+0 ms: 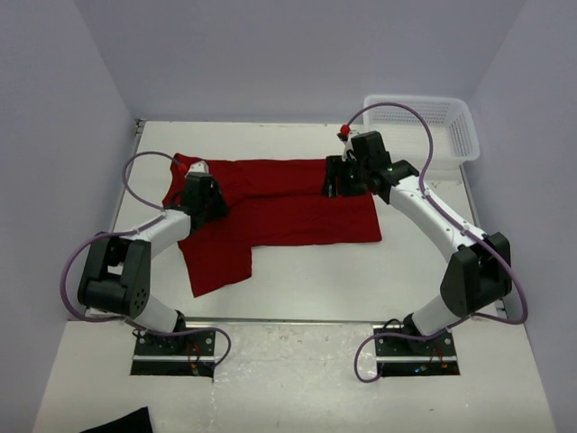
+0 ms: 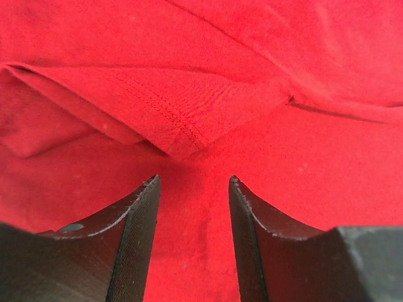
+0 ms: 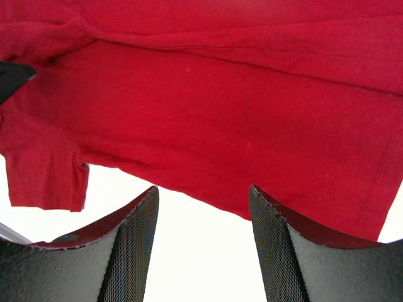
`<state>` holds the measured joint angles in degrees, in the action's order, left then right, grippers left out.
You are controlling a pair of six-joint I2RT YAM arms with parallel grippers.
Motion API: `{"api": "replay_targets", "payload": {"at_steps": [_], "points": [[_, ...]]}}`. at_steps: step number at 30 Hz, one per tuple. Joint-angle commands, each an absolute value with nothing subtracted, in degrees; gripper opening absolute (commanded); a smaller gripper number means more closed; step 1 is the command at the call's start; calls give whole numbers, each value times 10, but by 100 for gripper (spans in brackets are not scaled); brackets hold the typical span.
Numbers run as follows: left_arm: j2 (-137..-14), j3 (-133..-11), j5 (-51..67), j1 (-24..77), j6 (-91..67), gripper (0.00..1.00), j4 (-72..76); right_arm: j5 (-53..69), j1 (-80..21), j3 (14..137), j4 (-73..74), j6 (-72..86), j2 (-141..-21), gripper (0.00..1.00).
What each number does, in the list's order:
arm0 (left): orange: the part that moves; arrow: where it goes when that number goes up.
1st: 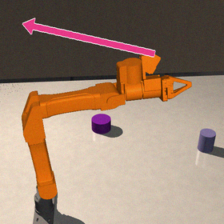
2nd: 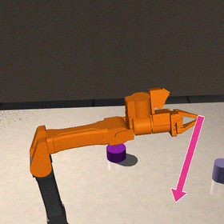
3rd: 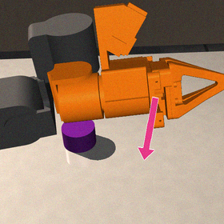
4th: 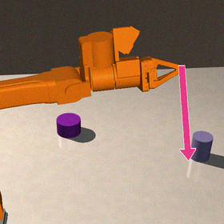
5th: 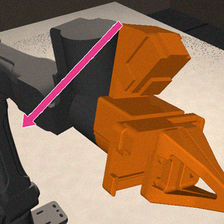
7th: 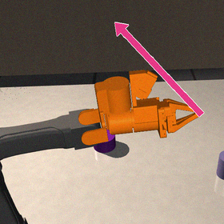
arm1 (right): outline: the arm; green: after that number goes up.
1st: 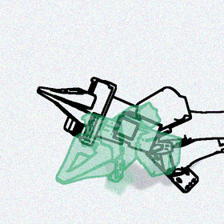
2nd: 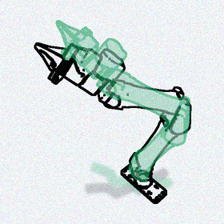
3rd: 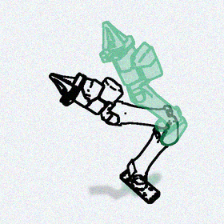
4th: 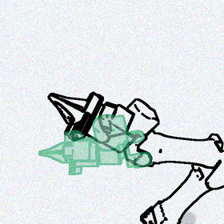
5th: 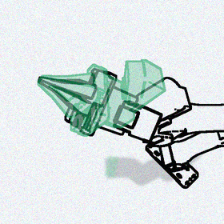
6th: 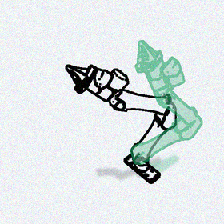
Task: Fold and stack the t-shirts
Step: Fold the flattened tshirt in 1/3 of the way
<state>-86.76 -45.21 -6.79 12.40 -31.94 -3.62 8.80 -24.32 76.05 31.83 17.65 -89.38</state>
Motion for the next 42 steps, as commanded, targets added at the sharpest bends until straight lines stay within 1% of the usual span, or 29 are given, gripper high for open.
{"api": "replay_targets", "payload": {"at_steps": [1, 14, 19, 31, 42], "points": [[-884, -439, -57, 124, -335, 48, 39, 102, -242, 755, 298, 166, -865, 60], [-934, -450, -62, 124, -331, 43, 97, 125, -242, 736, 280, 167, -864, 60], [-942, -460, -71, 125, -325, 42, 94, 123, -242, 730, 279, 168, -864, 60], [-931, -479, -91, 124, -309, 41, 84, 147, -242, 729, 273, 171, -877, 61], [-968, -519, -101, 123, -295, 41, 76, 148, -241, 729, 276, 171, -879, 61]]}}
